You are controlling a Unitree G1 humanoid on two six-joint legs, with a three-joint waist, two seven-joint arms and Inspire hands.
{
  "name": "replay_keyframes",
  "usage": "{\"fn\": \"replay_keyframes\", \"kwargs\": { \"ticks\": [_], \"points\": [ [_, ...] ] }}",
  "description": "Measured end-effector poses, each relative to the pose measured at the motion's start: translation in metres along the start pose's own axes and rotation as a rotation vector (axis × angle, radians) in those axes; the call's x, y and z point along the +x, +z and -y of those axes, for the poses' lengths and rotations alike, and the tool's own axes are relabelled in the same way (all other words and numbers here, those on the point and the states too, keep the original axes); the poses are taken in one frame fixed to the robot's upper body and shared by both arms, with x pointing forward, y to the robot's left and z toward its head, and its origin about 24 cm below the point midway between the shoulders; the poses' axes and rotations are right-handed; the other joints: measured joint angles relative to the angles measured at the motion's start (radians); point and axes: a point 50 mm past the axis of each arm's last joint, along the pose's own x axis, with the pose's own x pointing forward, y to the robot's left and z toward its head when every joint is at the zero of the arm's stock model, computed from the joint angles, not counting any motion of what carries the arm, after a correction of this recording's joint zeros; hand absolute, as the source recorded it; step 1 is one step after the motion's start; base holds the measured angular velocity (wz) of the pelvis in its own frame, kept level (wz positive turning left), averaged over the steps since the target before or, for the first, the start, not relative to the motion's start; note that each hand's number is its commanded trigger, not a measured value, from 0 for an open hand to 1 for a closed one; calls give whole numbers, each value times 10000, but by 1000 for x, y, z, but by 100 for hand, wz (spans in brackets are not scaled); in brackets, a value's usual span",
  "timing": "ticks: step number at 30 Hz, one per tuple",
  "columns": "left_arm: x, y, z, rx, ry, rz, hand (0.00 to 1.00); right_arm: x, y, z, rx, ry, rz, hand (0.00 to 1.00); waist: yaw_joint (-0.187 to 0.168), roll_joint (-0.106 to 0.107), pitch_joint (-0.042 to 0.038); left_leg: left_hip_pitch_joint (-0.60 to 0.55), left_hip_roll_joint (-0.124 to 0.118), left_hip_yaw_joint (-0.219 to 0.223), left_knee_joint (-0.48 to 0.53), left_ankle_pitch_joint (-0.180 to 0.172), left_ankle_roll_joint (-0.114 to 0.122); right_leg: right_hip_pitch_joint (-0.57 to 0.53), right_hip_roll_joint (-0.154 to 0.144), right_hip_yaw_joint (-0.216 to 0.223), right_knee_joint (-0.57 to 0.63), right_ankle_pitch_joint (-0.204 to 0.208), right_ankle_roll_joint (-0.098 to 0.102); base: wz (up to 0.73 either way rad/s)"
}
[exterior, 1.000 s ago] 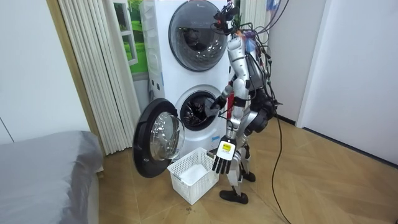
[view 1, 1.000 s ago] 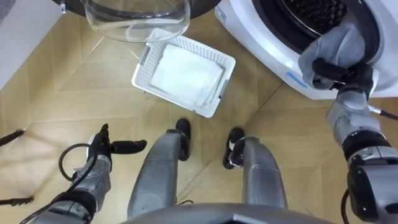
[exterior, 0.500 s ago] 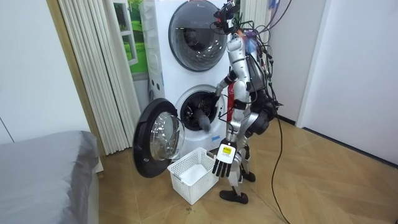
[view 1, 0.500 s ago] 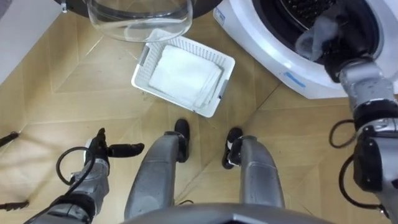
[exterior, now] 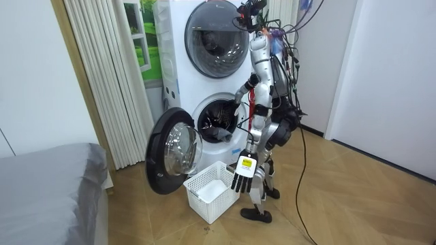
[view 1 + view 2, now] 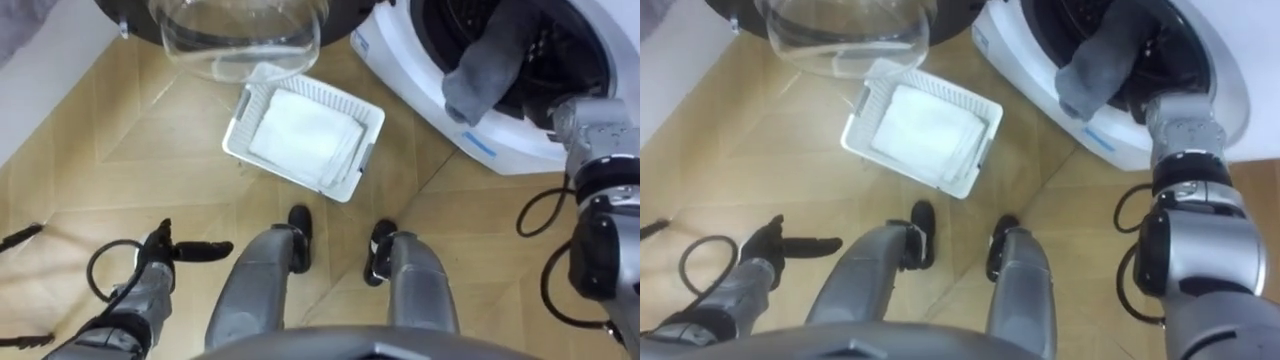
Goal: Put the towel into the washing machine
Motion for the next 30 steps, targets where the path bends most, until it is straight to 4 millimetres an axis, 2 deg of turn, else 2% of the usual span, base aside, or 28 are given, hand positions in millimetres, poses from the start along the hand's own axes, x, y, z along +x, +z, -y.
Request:
{"fn": "replay_keyframes", "kwargs": {
  "ticks": [5,8,9,11,12,14,16,17,18,19,21,22,25,30],
  "points": [
    [-1,-6,-5,-390,29,-267,0,3,9,36,166,91,216,0,236,191,-31,893,-68,-45,-513,8,13,935,-3,-132,-538,18,59,3],
    [-4,-21,-8,-379,-28,-619,0,3,9,63,-128,-1,251,0,281,255,-71,1714,-90,-11,-1078,27,-19,1713,65,-133,-1104,48,106,-3],
    [-6,-29,-10,-423,4,-808,0,2,12,79,-305,-137,308,0,285,288,-107,2045,-84,-35,-1282,27,-25,2107,107,-212,-1382,70,129,0],
    [-10,-41,-14,-537,104,-1113,0,-1,13,109,-702,-400,334,0,275,296,-247,2499,-85,-109,-1636,44,-56,2677,193,-372,-1924,170,145,7],
    [-13,-50,-18,-712,189,-1333,0,-3,9,127,-1056,-654,242,0,249,263,-358,2769,-87,-145,-1833,62,-83,3022,262,-420,-2219,234,156,0],
    [-18,-62,-21,-744,206,-1641,0,-9,5,156,-1447,-994,80,0,203,211,-389,3255,-86,-173,-2041,62,-84,3539,290,-453,-2515,261,190,0],
    [-21,-72,-23,-735,240,-1895,0,-21,-1,197,-1993,-1736,-188,0,191,58,-479,3806,-101,-206,-2304,62,-86,4204,349,-508,-2973,272,200,0],
    [-22,-74,-23,-730,248,-1939,0,-25,-3,208,-2105,-2011,-307,0,179,10,-496,3936,-102,-212,-2350,61,-88,4387,365,-537,-3112,278,194,0],
    [-24,-78,-24,-749,274,-2040,0,-32,-5,228,-2655,-2507,-545,0,181,-43,-512,4204,-94,-168,-2442,31,-138,4690,423,-546,-3343,325,190,-6],
    [-25,-82,-25,-763,309,-2120,0,-40,-6,243,-3385,-2744,-786,0,227,-38,-526,4387,-14,-168,-2456,-72,-288,4899,528,-545,-3530,369,176,-11],
    [-26,-84,-27,-913,442,-2185,0,-47,-11,257,-4175,-2880,-1189,0,208,-31,-525,4460,79,-180,-2457,-108,-328,5071,650,-563,-3686,500,126,-12],
    [-26,-84,-28,-998,488,-2185,0,-52,-14,266,-4603,-3021,-1471,0,193,-28,-499,4516,113,-212,-2468,-114,-340,5210,699,-623,-3843,543,87,-3],
    [-29,-90,-29,-1132,587,-2323,0,-63,-18,286,-5191,-3445,-2048,0,201,63,-460,4870,200,-217,-2622,-195,-437,5551,809,-636,-3964,565,51,0],
    [-37,-108,-29,-1691,1106,-2767,0,-78,-26,307,-6161,-3849,-2843,0,176,-4,-456,5409,221,-237,-2929,-180,-488,6014,875,-572,-4157,580,22,-4]
  ]
}}
